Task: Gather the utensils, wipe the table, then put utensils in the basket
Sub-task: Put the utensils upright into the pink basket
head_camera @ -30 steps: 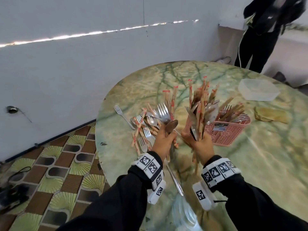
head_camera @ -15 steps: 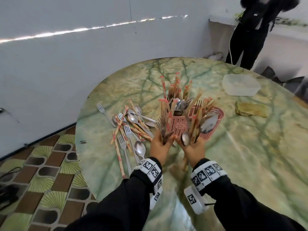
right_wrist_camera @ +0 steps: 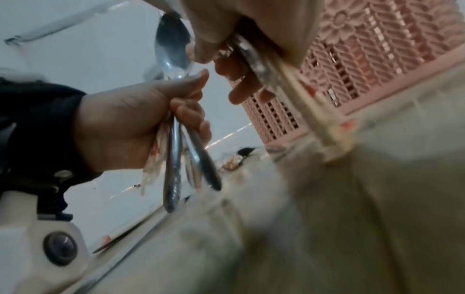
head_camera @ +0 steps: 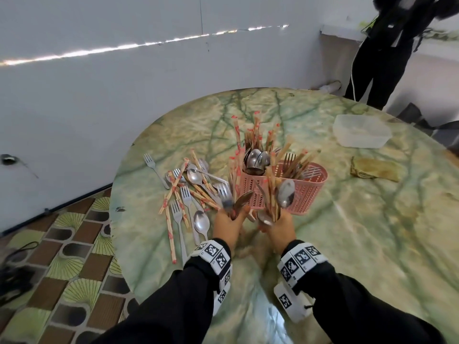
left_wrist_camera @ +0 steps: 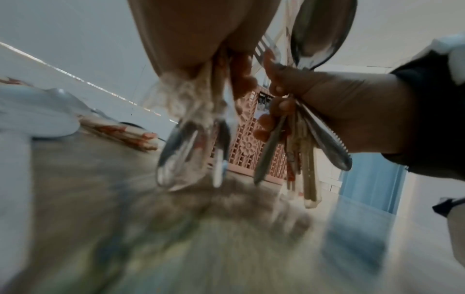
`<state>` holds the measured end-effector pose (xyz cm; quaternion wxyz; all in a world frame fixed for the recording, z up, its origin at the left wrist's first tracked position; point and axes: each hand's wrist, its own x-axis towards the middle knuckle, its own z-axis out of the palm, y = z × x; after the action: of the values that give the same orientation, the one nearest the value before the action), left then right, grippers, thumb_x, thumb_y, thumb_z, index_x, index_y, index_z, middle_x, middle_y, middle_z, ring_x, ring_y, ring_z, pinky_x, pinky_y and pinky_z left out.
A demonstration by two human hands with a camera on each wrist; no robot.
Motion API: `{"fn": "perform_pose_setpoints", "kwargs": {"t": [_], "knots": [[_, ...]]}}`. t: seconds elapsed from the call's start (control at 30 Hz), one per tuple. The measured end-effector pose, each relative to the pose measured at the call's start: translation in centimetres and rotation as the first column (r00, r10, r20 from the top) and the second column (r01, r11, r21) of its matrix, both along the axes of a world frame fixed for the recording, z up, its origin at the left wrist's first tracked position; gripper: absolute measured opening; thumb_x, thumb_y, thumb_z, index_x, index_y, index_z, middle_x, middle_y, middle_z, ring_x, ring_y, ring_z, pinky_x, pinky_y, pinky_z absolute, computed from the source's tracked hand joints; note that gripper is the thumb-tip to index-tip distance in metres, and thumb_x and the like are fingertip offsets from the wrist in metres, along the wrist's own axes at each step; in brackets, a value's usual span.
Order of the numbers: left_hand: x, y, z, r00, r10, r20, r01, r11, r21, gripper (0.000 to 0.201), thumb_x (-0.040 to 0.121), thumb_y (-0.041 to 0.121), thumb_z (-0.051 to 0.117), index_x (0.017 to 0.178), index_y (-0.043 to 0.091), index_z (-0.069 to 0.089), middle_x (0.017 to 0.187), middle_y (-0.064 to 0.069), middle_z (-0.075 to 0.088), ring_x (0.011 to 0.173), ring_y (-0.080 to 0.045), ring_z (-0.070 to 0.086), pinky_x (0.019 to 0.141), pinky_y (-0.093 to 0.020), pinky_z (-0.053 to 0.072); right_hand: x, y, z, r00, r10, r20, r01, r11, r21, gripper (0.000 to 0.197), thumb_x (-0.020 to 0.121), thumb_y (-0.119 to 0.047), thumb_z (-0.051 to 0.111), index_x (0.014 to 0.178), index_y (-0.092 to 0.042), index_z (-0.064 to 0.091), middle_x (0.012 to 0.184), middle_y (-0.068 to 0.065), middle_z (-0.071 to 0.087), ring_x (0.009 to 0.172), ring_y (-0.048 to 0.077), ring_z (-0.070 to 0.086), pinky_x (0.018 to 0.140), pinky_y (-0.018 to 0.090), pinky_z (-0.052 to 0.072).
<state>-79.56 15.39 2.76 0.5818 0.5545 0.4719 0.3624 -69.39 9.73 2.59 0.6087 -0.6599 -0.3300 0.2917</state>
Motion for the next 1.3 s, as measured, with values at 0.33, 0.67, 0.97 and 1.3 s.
{"fn": "perform_pose_setpoints", "kwargs": {"t": [0.33, 0.67, 0.97, 1.3], "knots": [[4.7, 0.3, 5.7, 0.994, -0.066, 0.09, 0.039, 0.961, 0.273, 0.022, 0.079, 0.012, 0.071, 0.1, 0.007, 0.067, 0.078, 0.01, 0.065, 0.066, 0.011, 0.06, 0.066, -0.01, 0.048, 7.0, -1.7, 9.0, 0.989, -0.091, -0.115, 0.117, 0.963, 0.243, 0.025, 0.079, -0.011, 0.07, 0.062, -0.014, 0.051, 0.041, -0.006, 0.049, 0.035, 0.002, 0.043, 0.038, 0.017, 0.039], [5.2, 0.8, 5.1, 0.956, 0.21, 0.207, -0.273, 0.894, 0.355, 0.055, 0.064, 0.01, 0.082, 0.111, 0.002, 0.055, 0.1, 0.003, 0.067, 0.092, 0.003, 0.064, 0.085, -0.015, 0.051, 15.4, 0.8, 14.4, 0.972, 0.031, -0.234, 0.054, 0.936, 0.348, 0.029, 0.085, 0.012, 0.03, 0.077, -0.014, 0.041, 0.061, 0.003, 0.034, 0.052, 0.014, 0.038, 0.053, 0.023, 0.038], [5.5, 0.6, 3.0, 0.963, 0.256, 0.08, -0.266, 0.946, 0.185, 0.078, 0.054, 0.019, 0.088, 0.12, 0.017, 0.047, 0.116, 0.0, 0.062, 0.079, -0.007, 0.068, 0.062, -0.043, 0.059, 15.9, 6.2, 13.2, 0.99, 0.029, -0.137, 0.031, 0.908, 0.417, 0.023, 0.086, 0.008, 0.042, 0.078, -0.014, 0.045, 0.068, 0.003, 0.046, 0.05, 0.004, 0.055, 0.073, 0.033, 0.048], [7.2, 2.1, 1.2, 0.945, 0.321, 0.06, -0.325, 0.941, 0.097, 0.08, 0.039, 0.047, 0.089, 0.107, 0.021, 0.056, 0.102, -0.002, 0.069, 0.088, -0.03, 0.069, 0.071, -0.064, 0.051, 13.7, 9.1, 11.2, 0.887, 0.312, -0.342, -0.171, 0.907, 0.384, 0.033, 0.086, 0.018, 0.029, 0.073, -0.008, 0.042, 0.043, -0.004, 0.05, 0.044, 0.011, 0.053, 0.066, 0.028, 0.054]]}}
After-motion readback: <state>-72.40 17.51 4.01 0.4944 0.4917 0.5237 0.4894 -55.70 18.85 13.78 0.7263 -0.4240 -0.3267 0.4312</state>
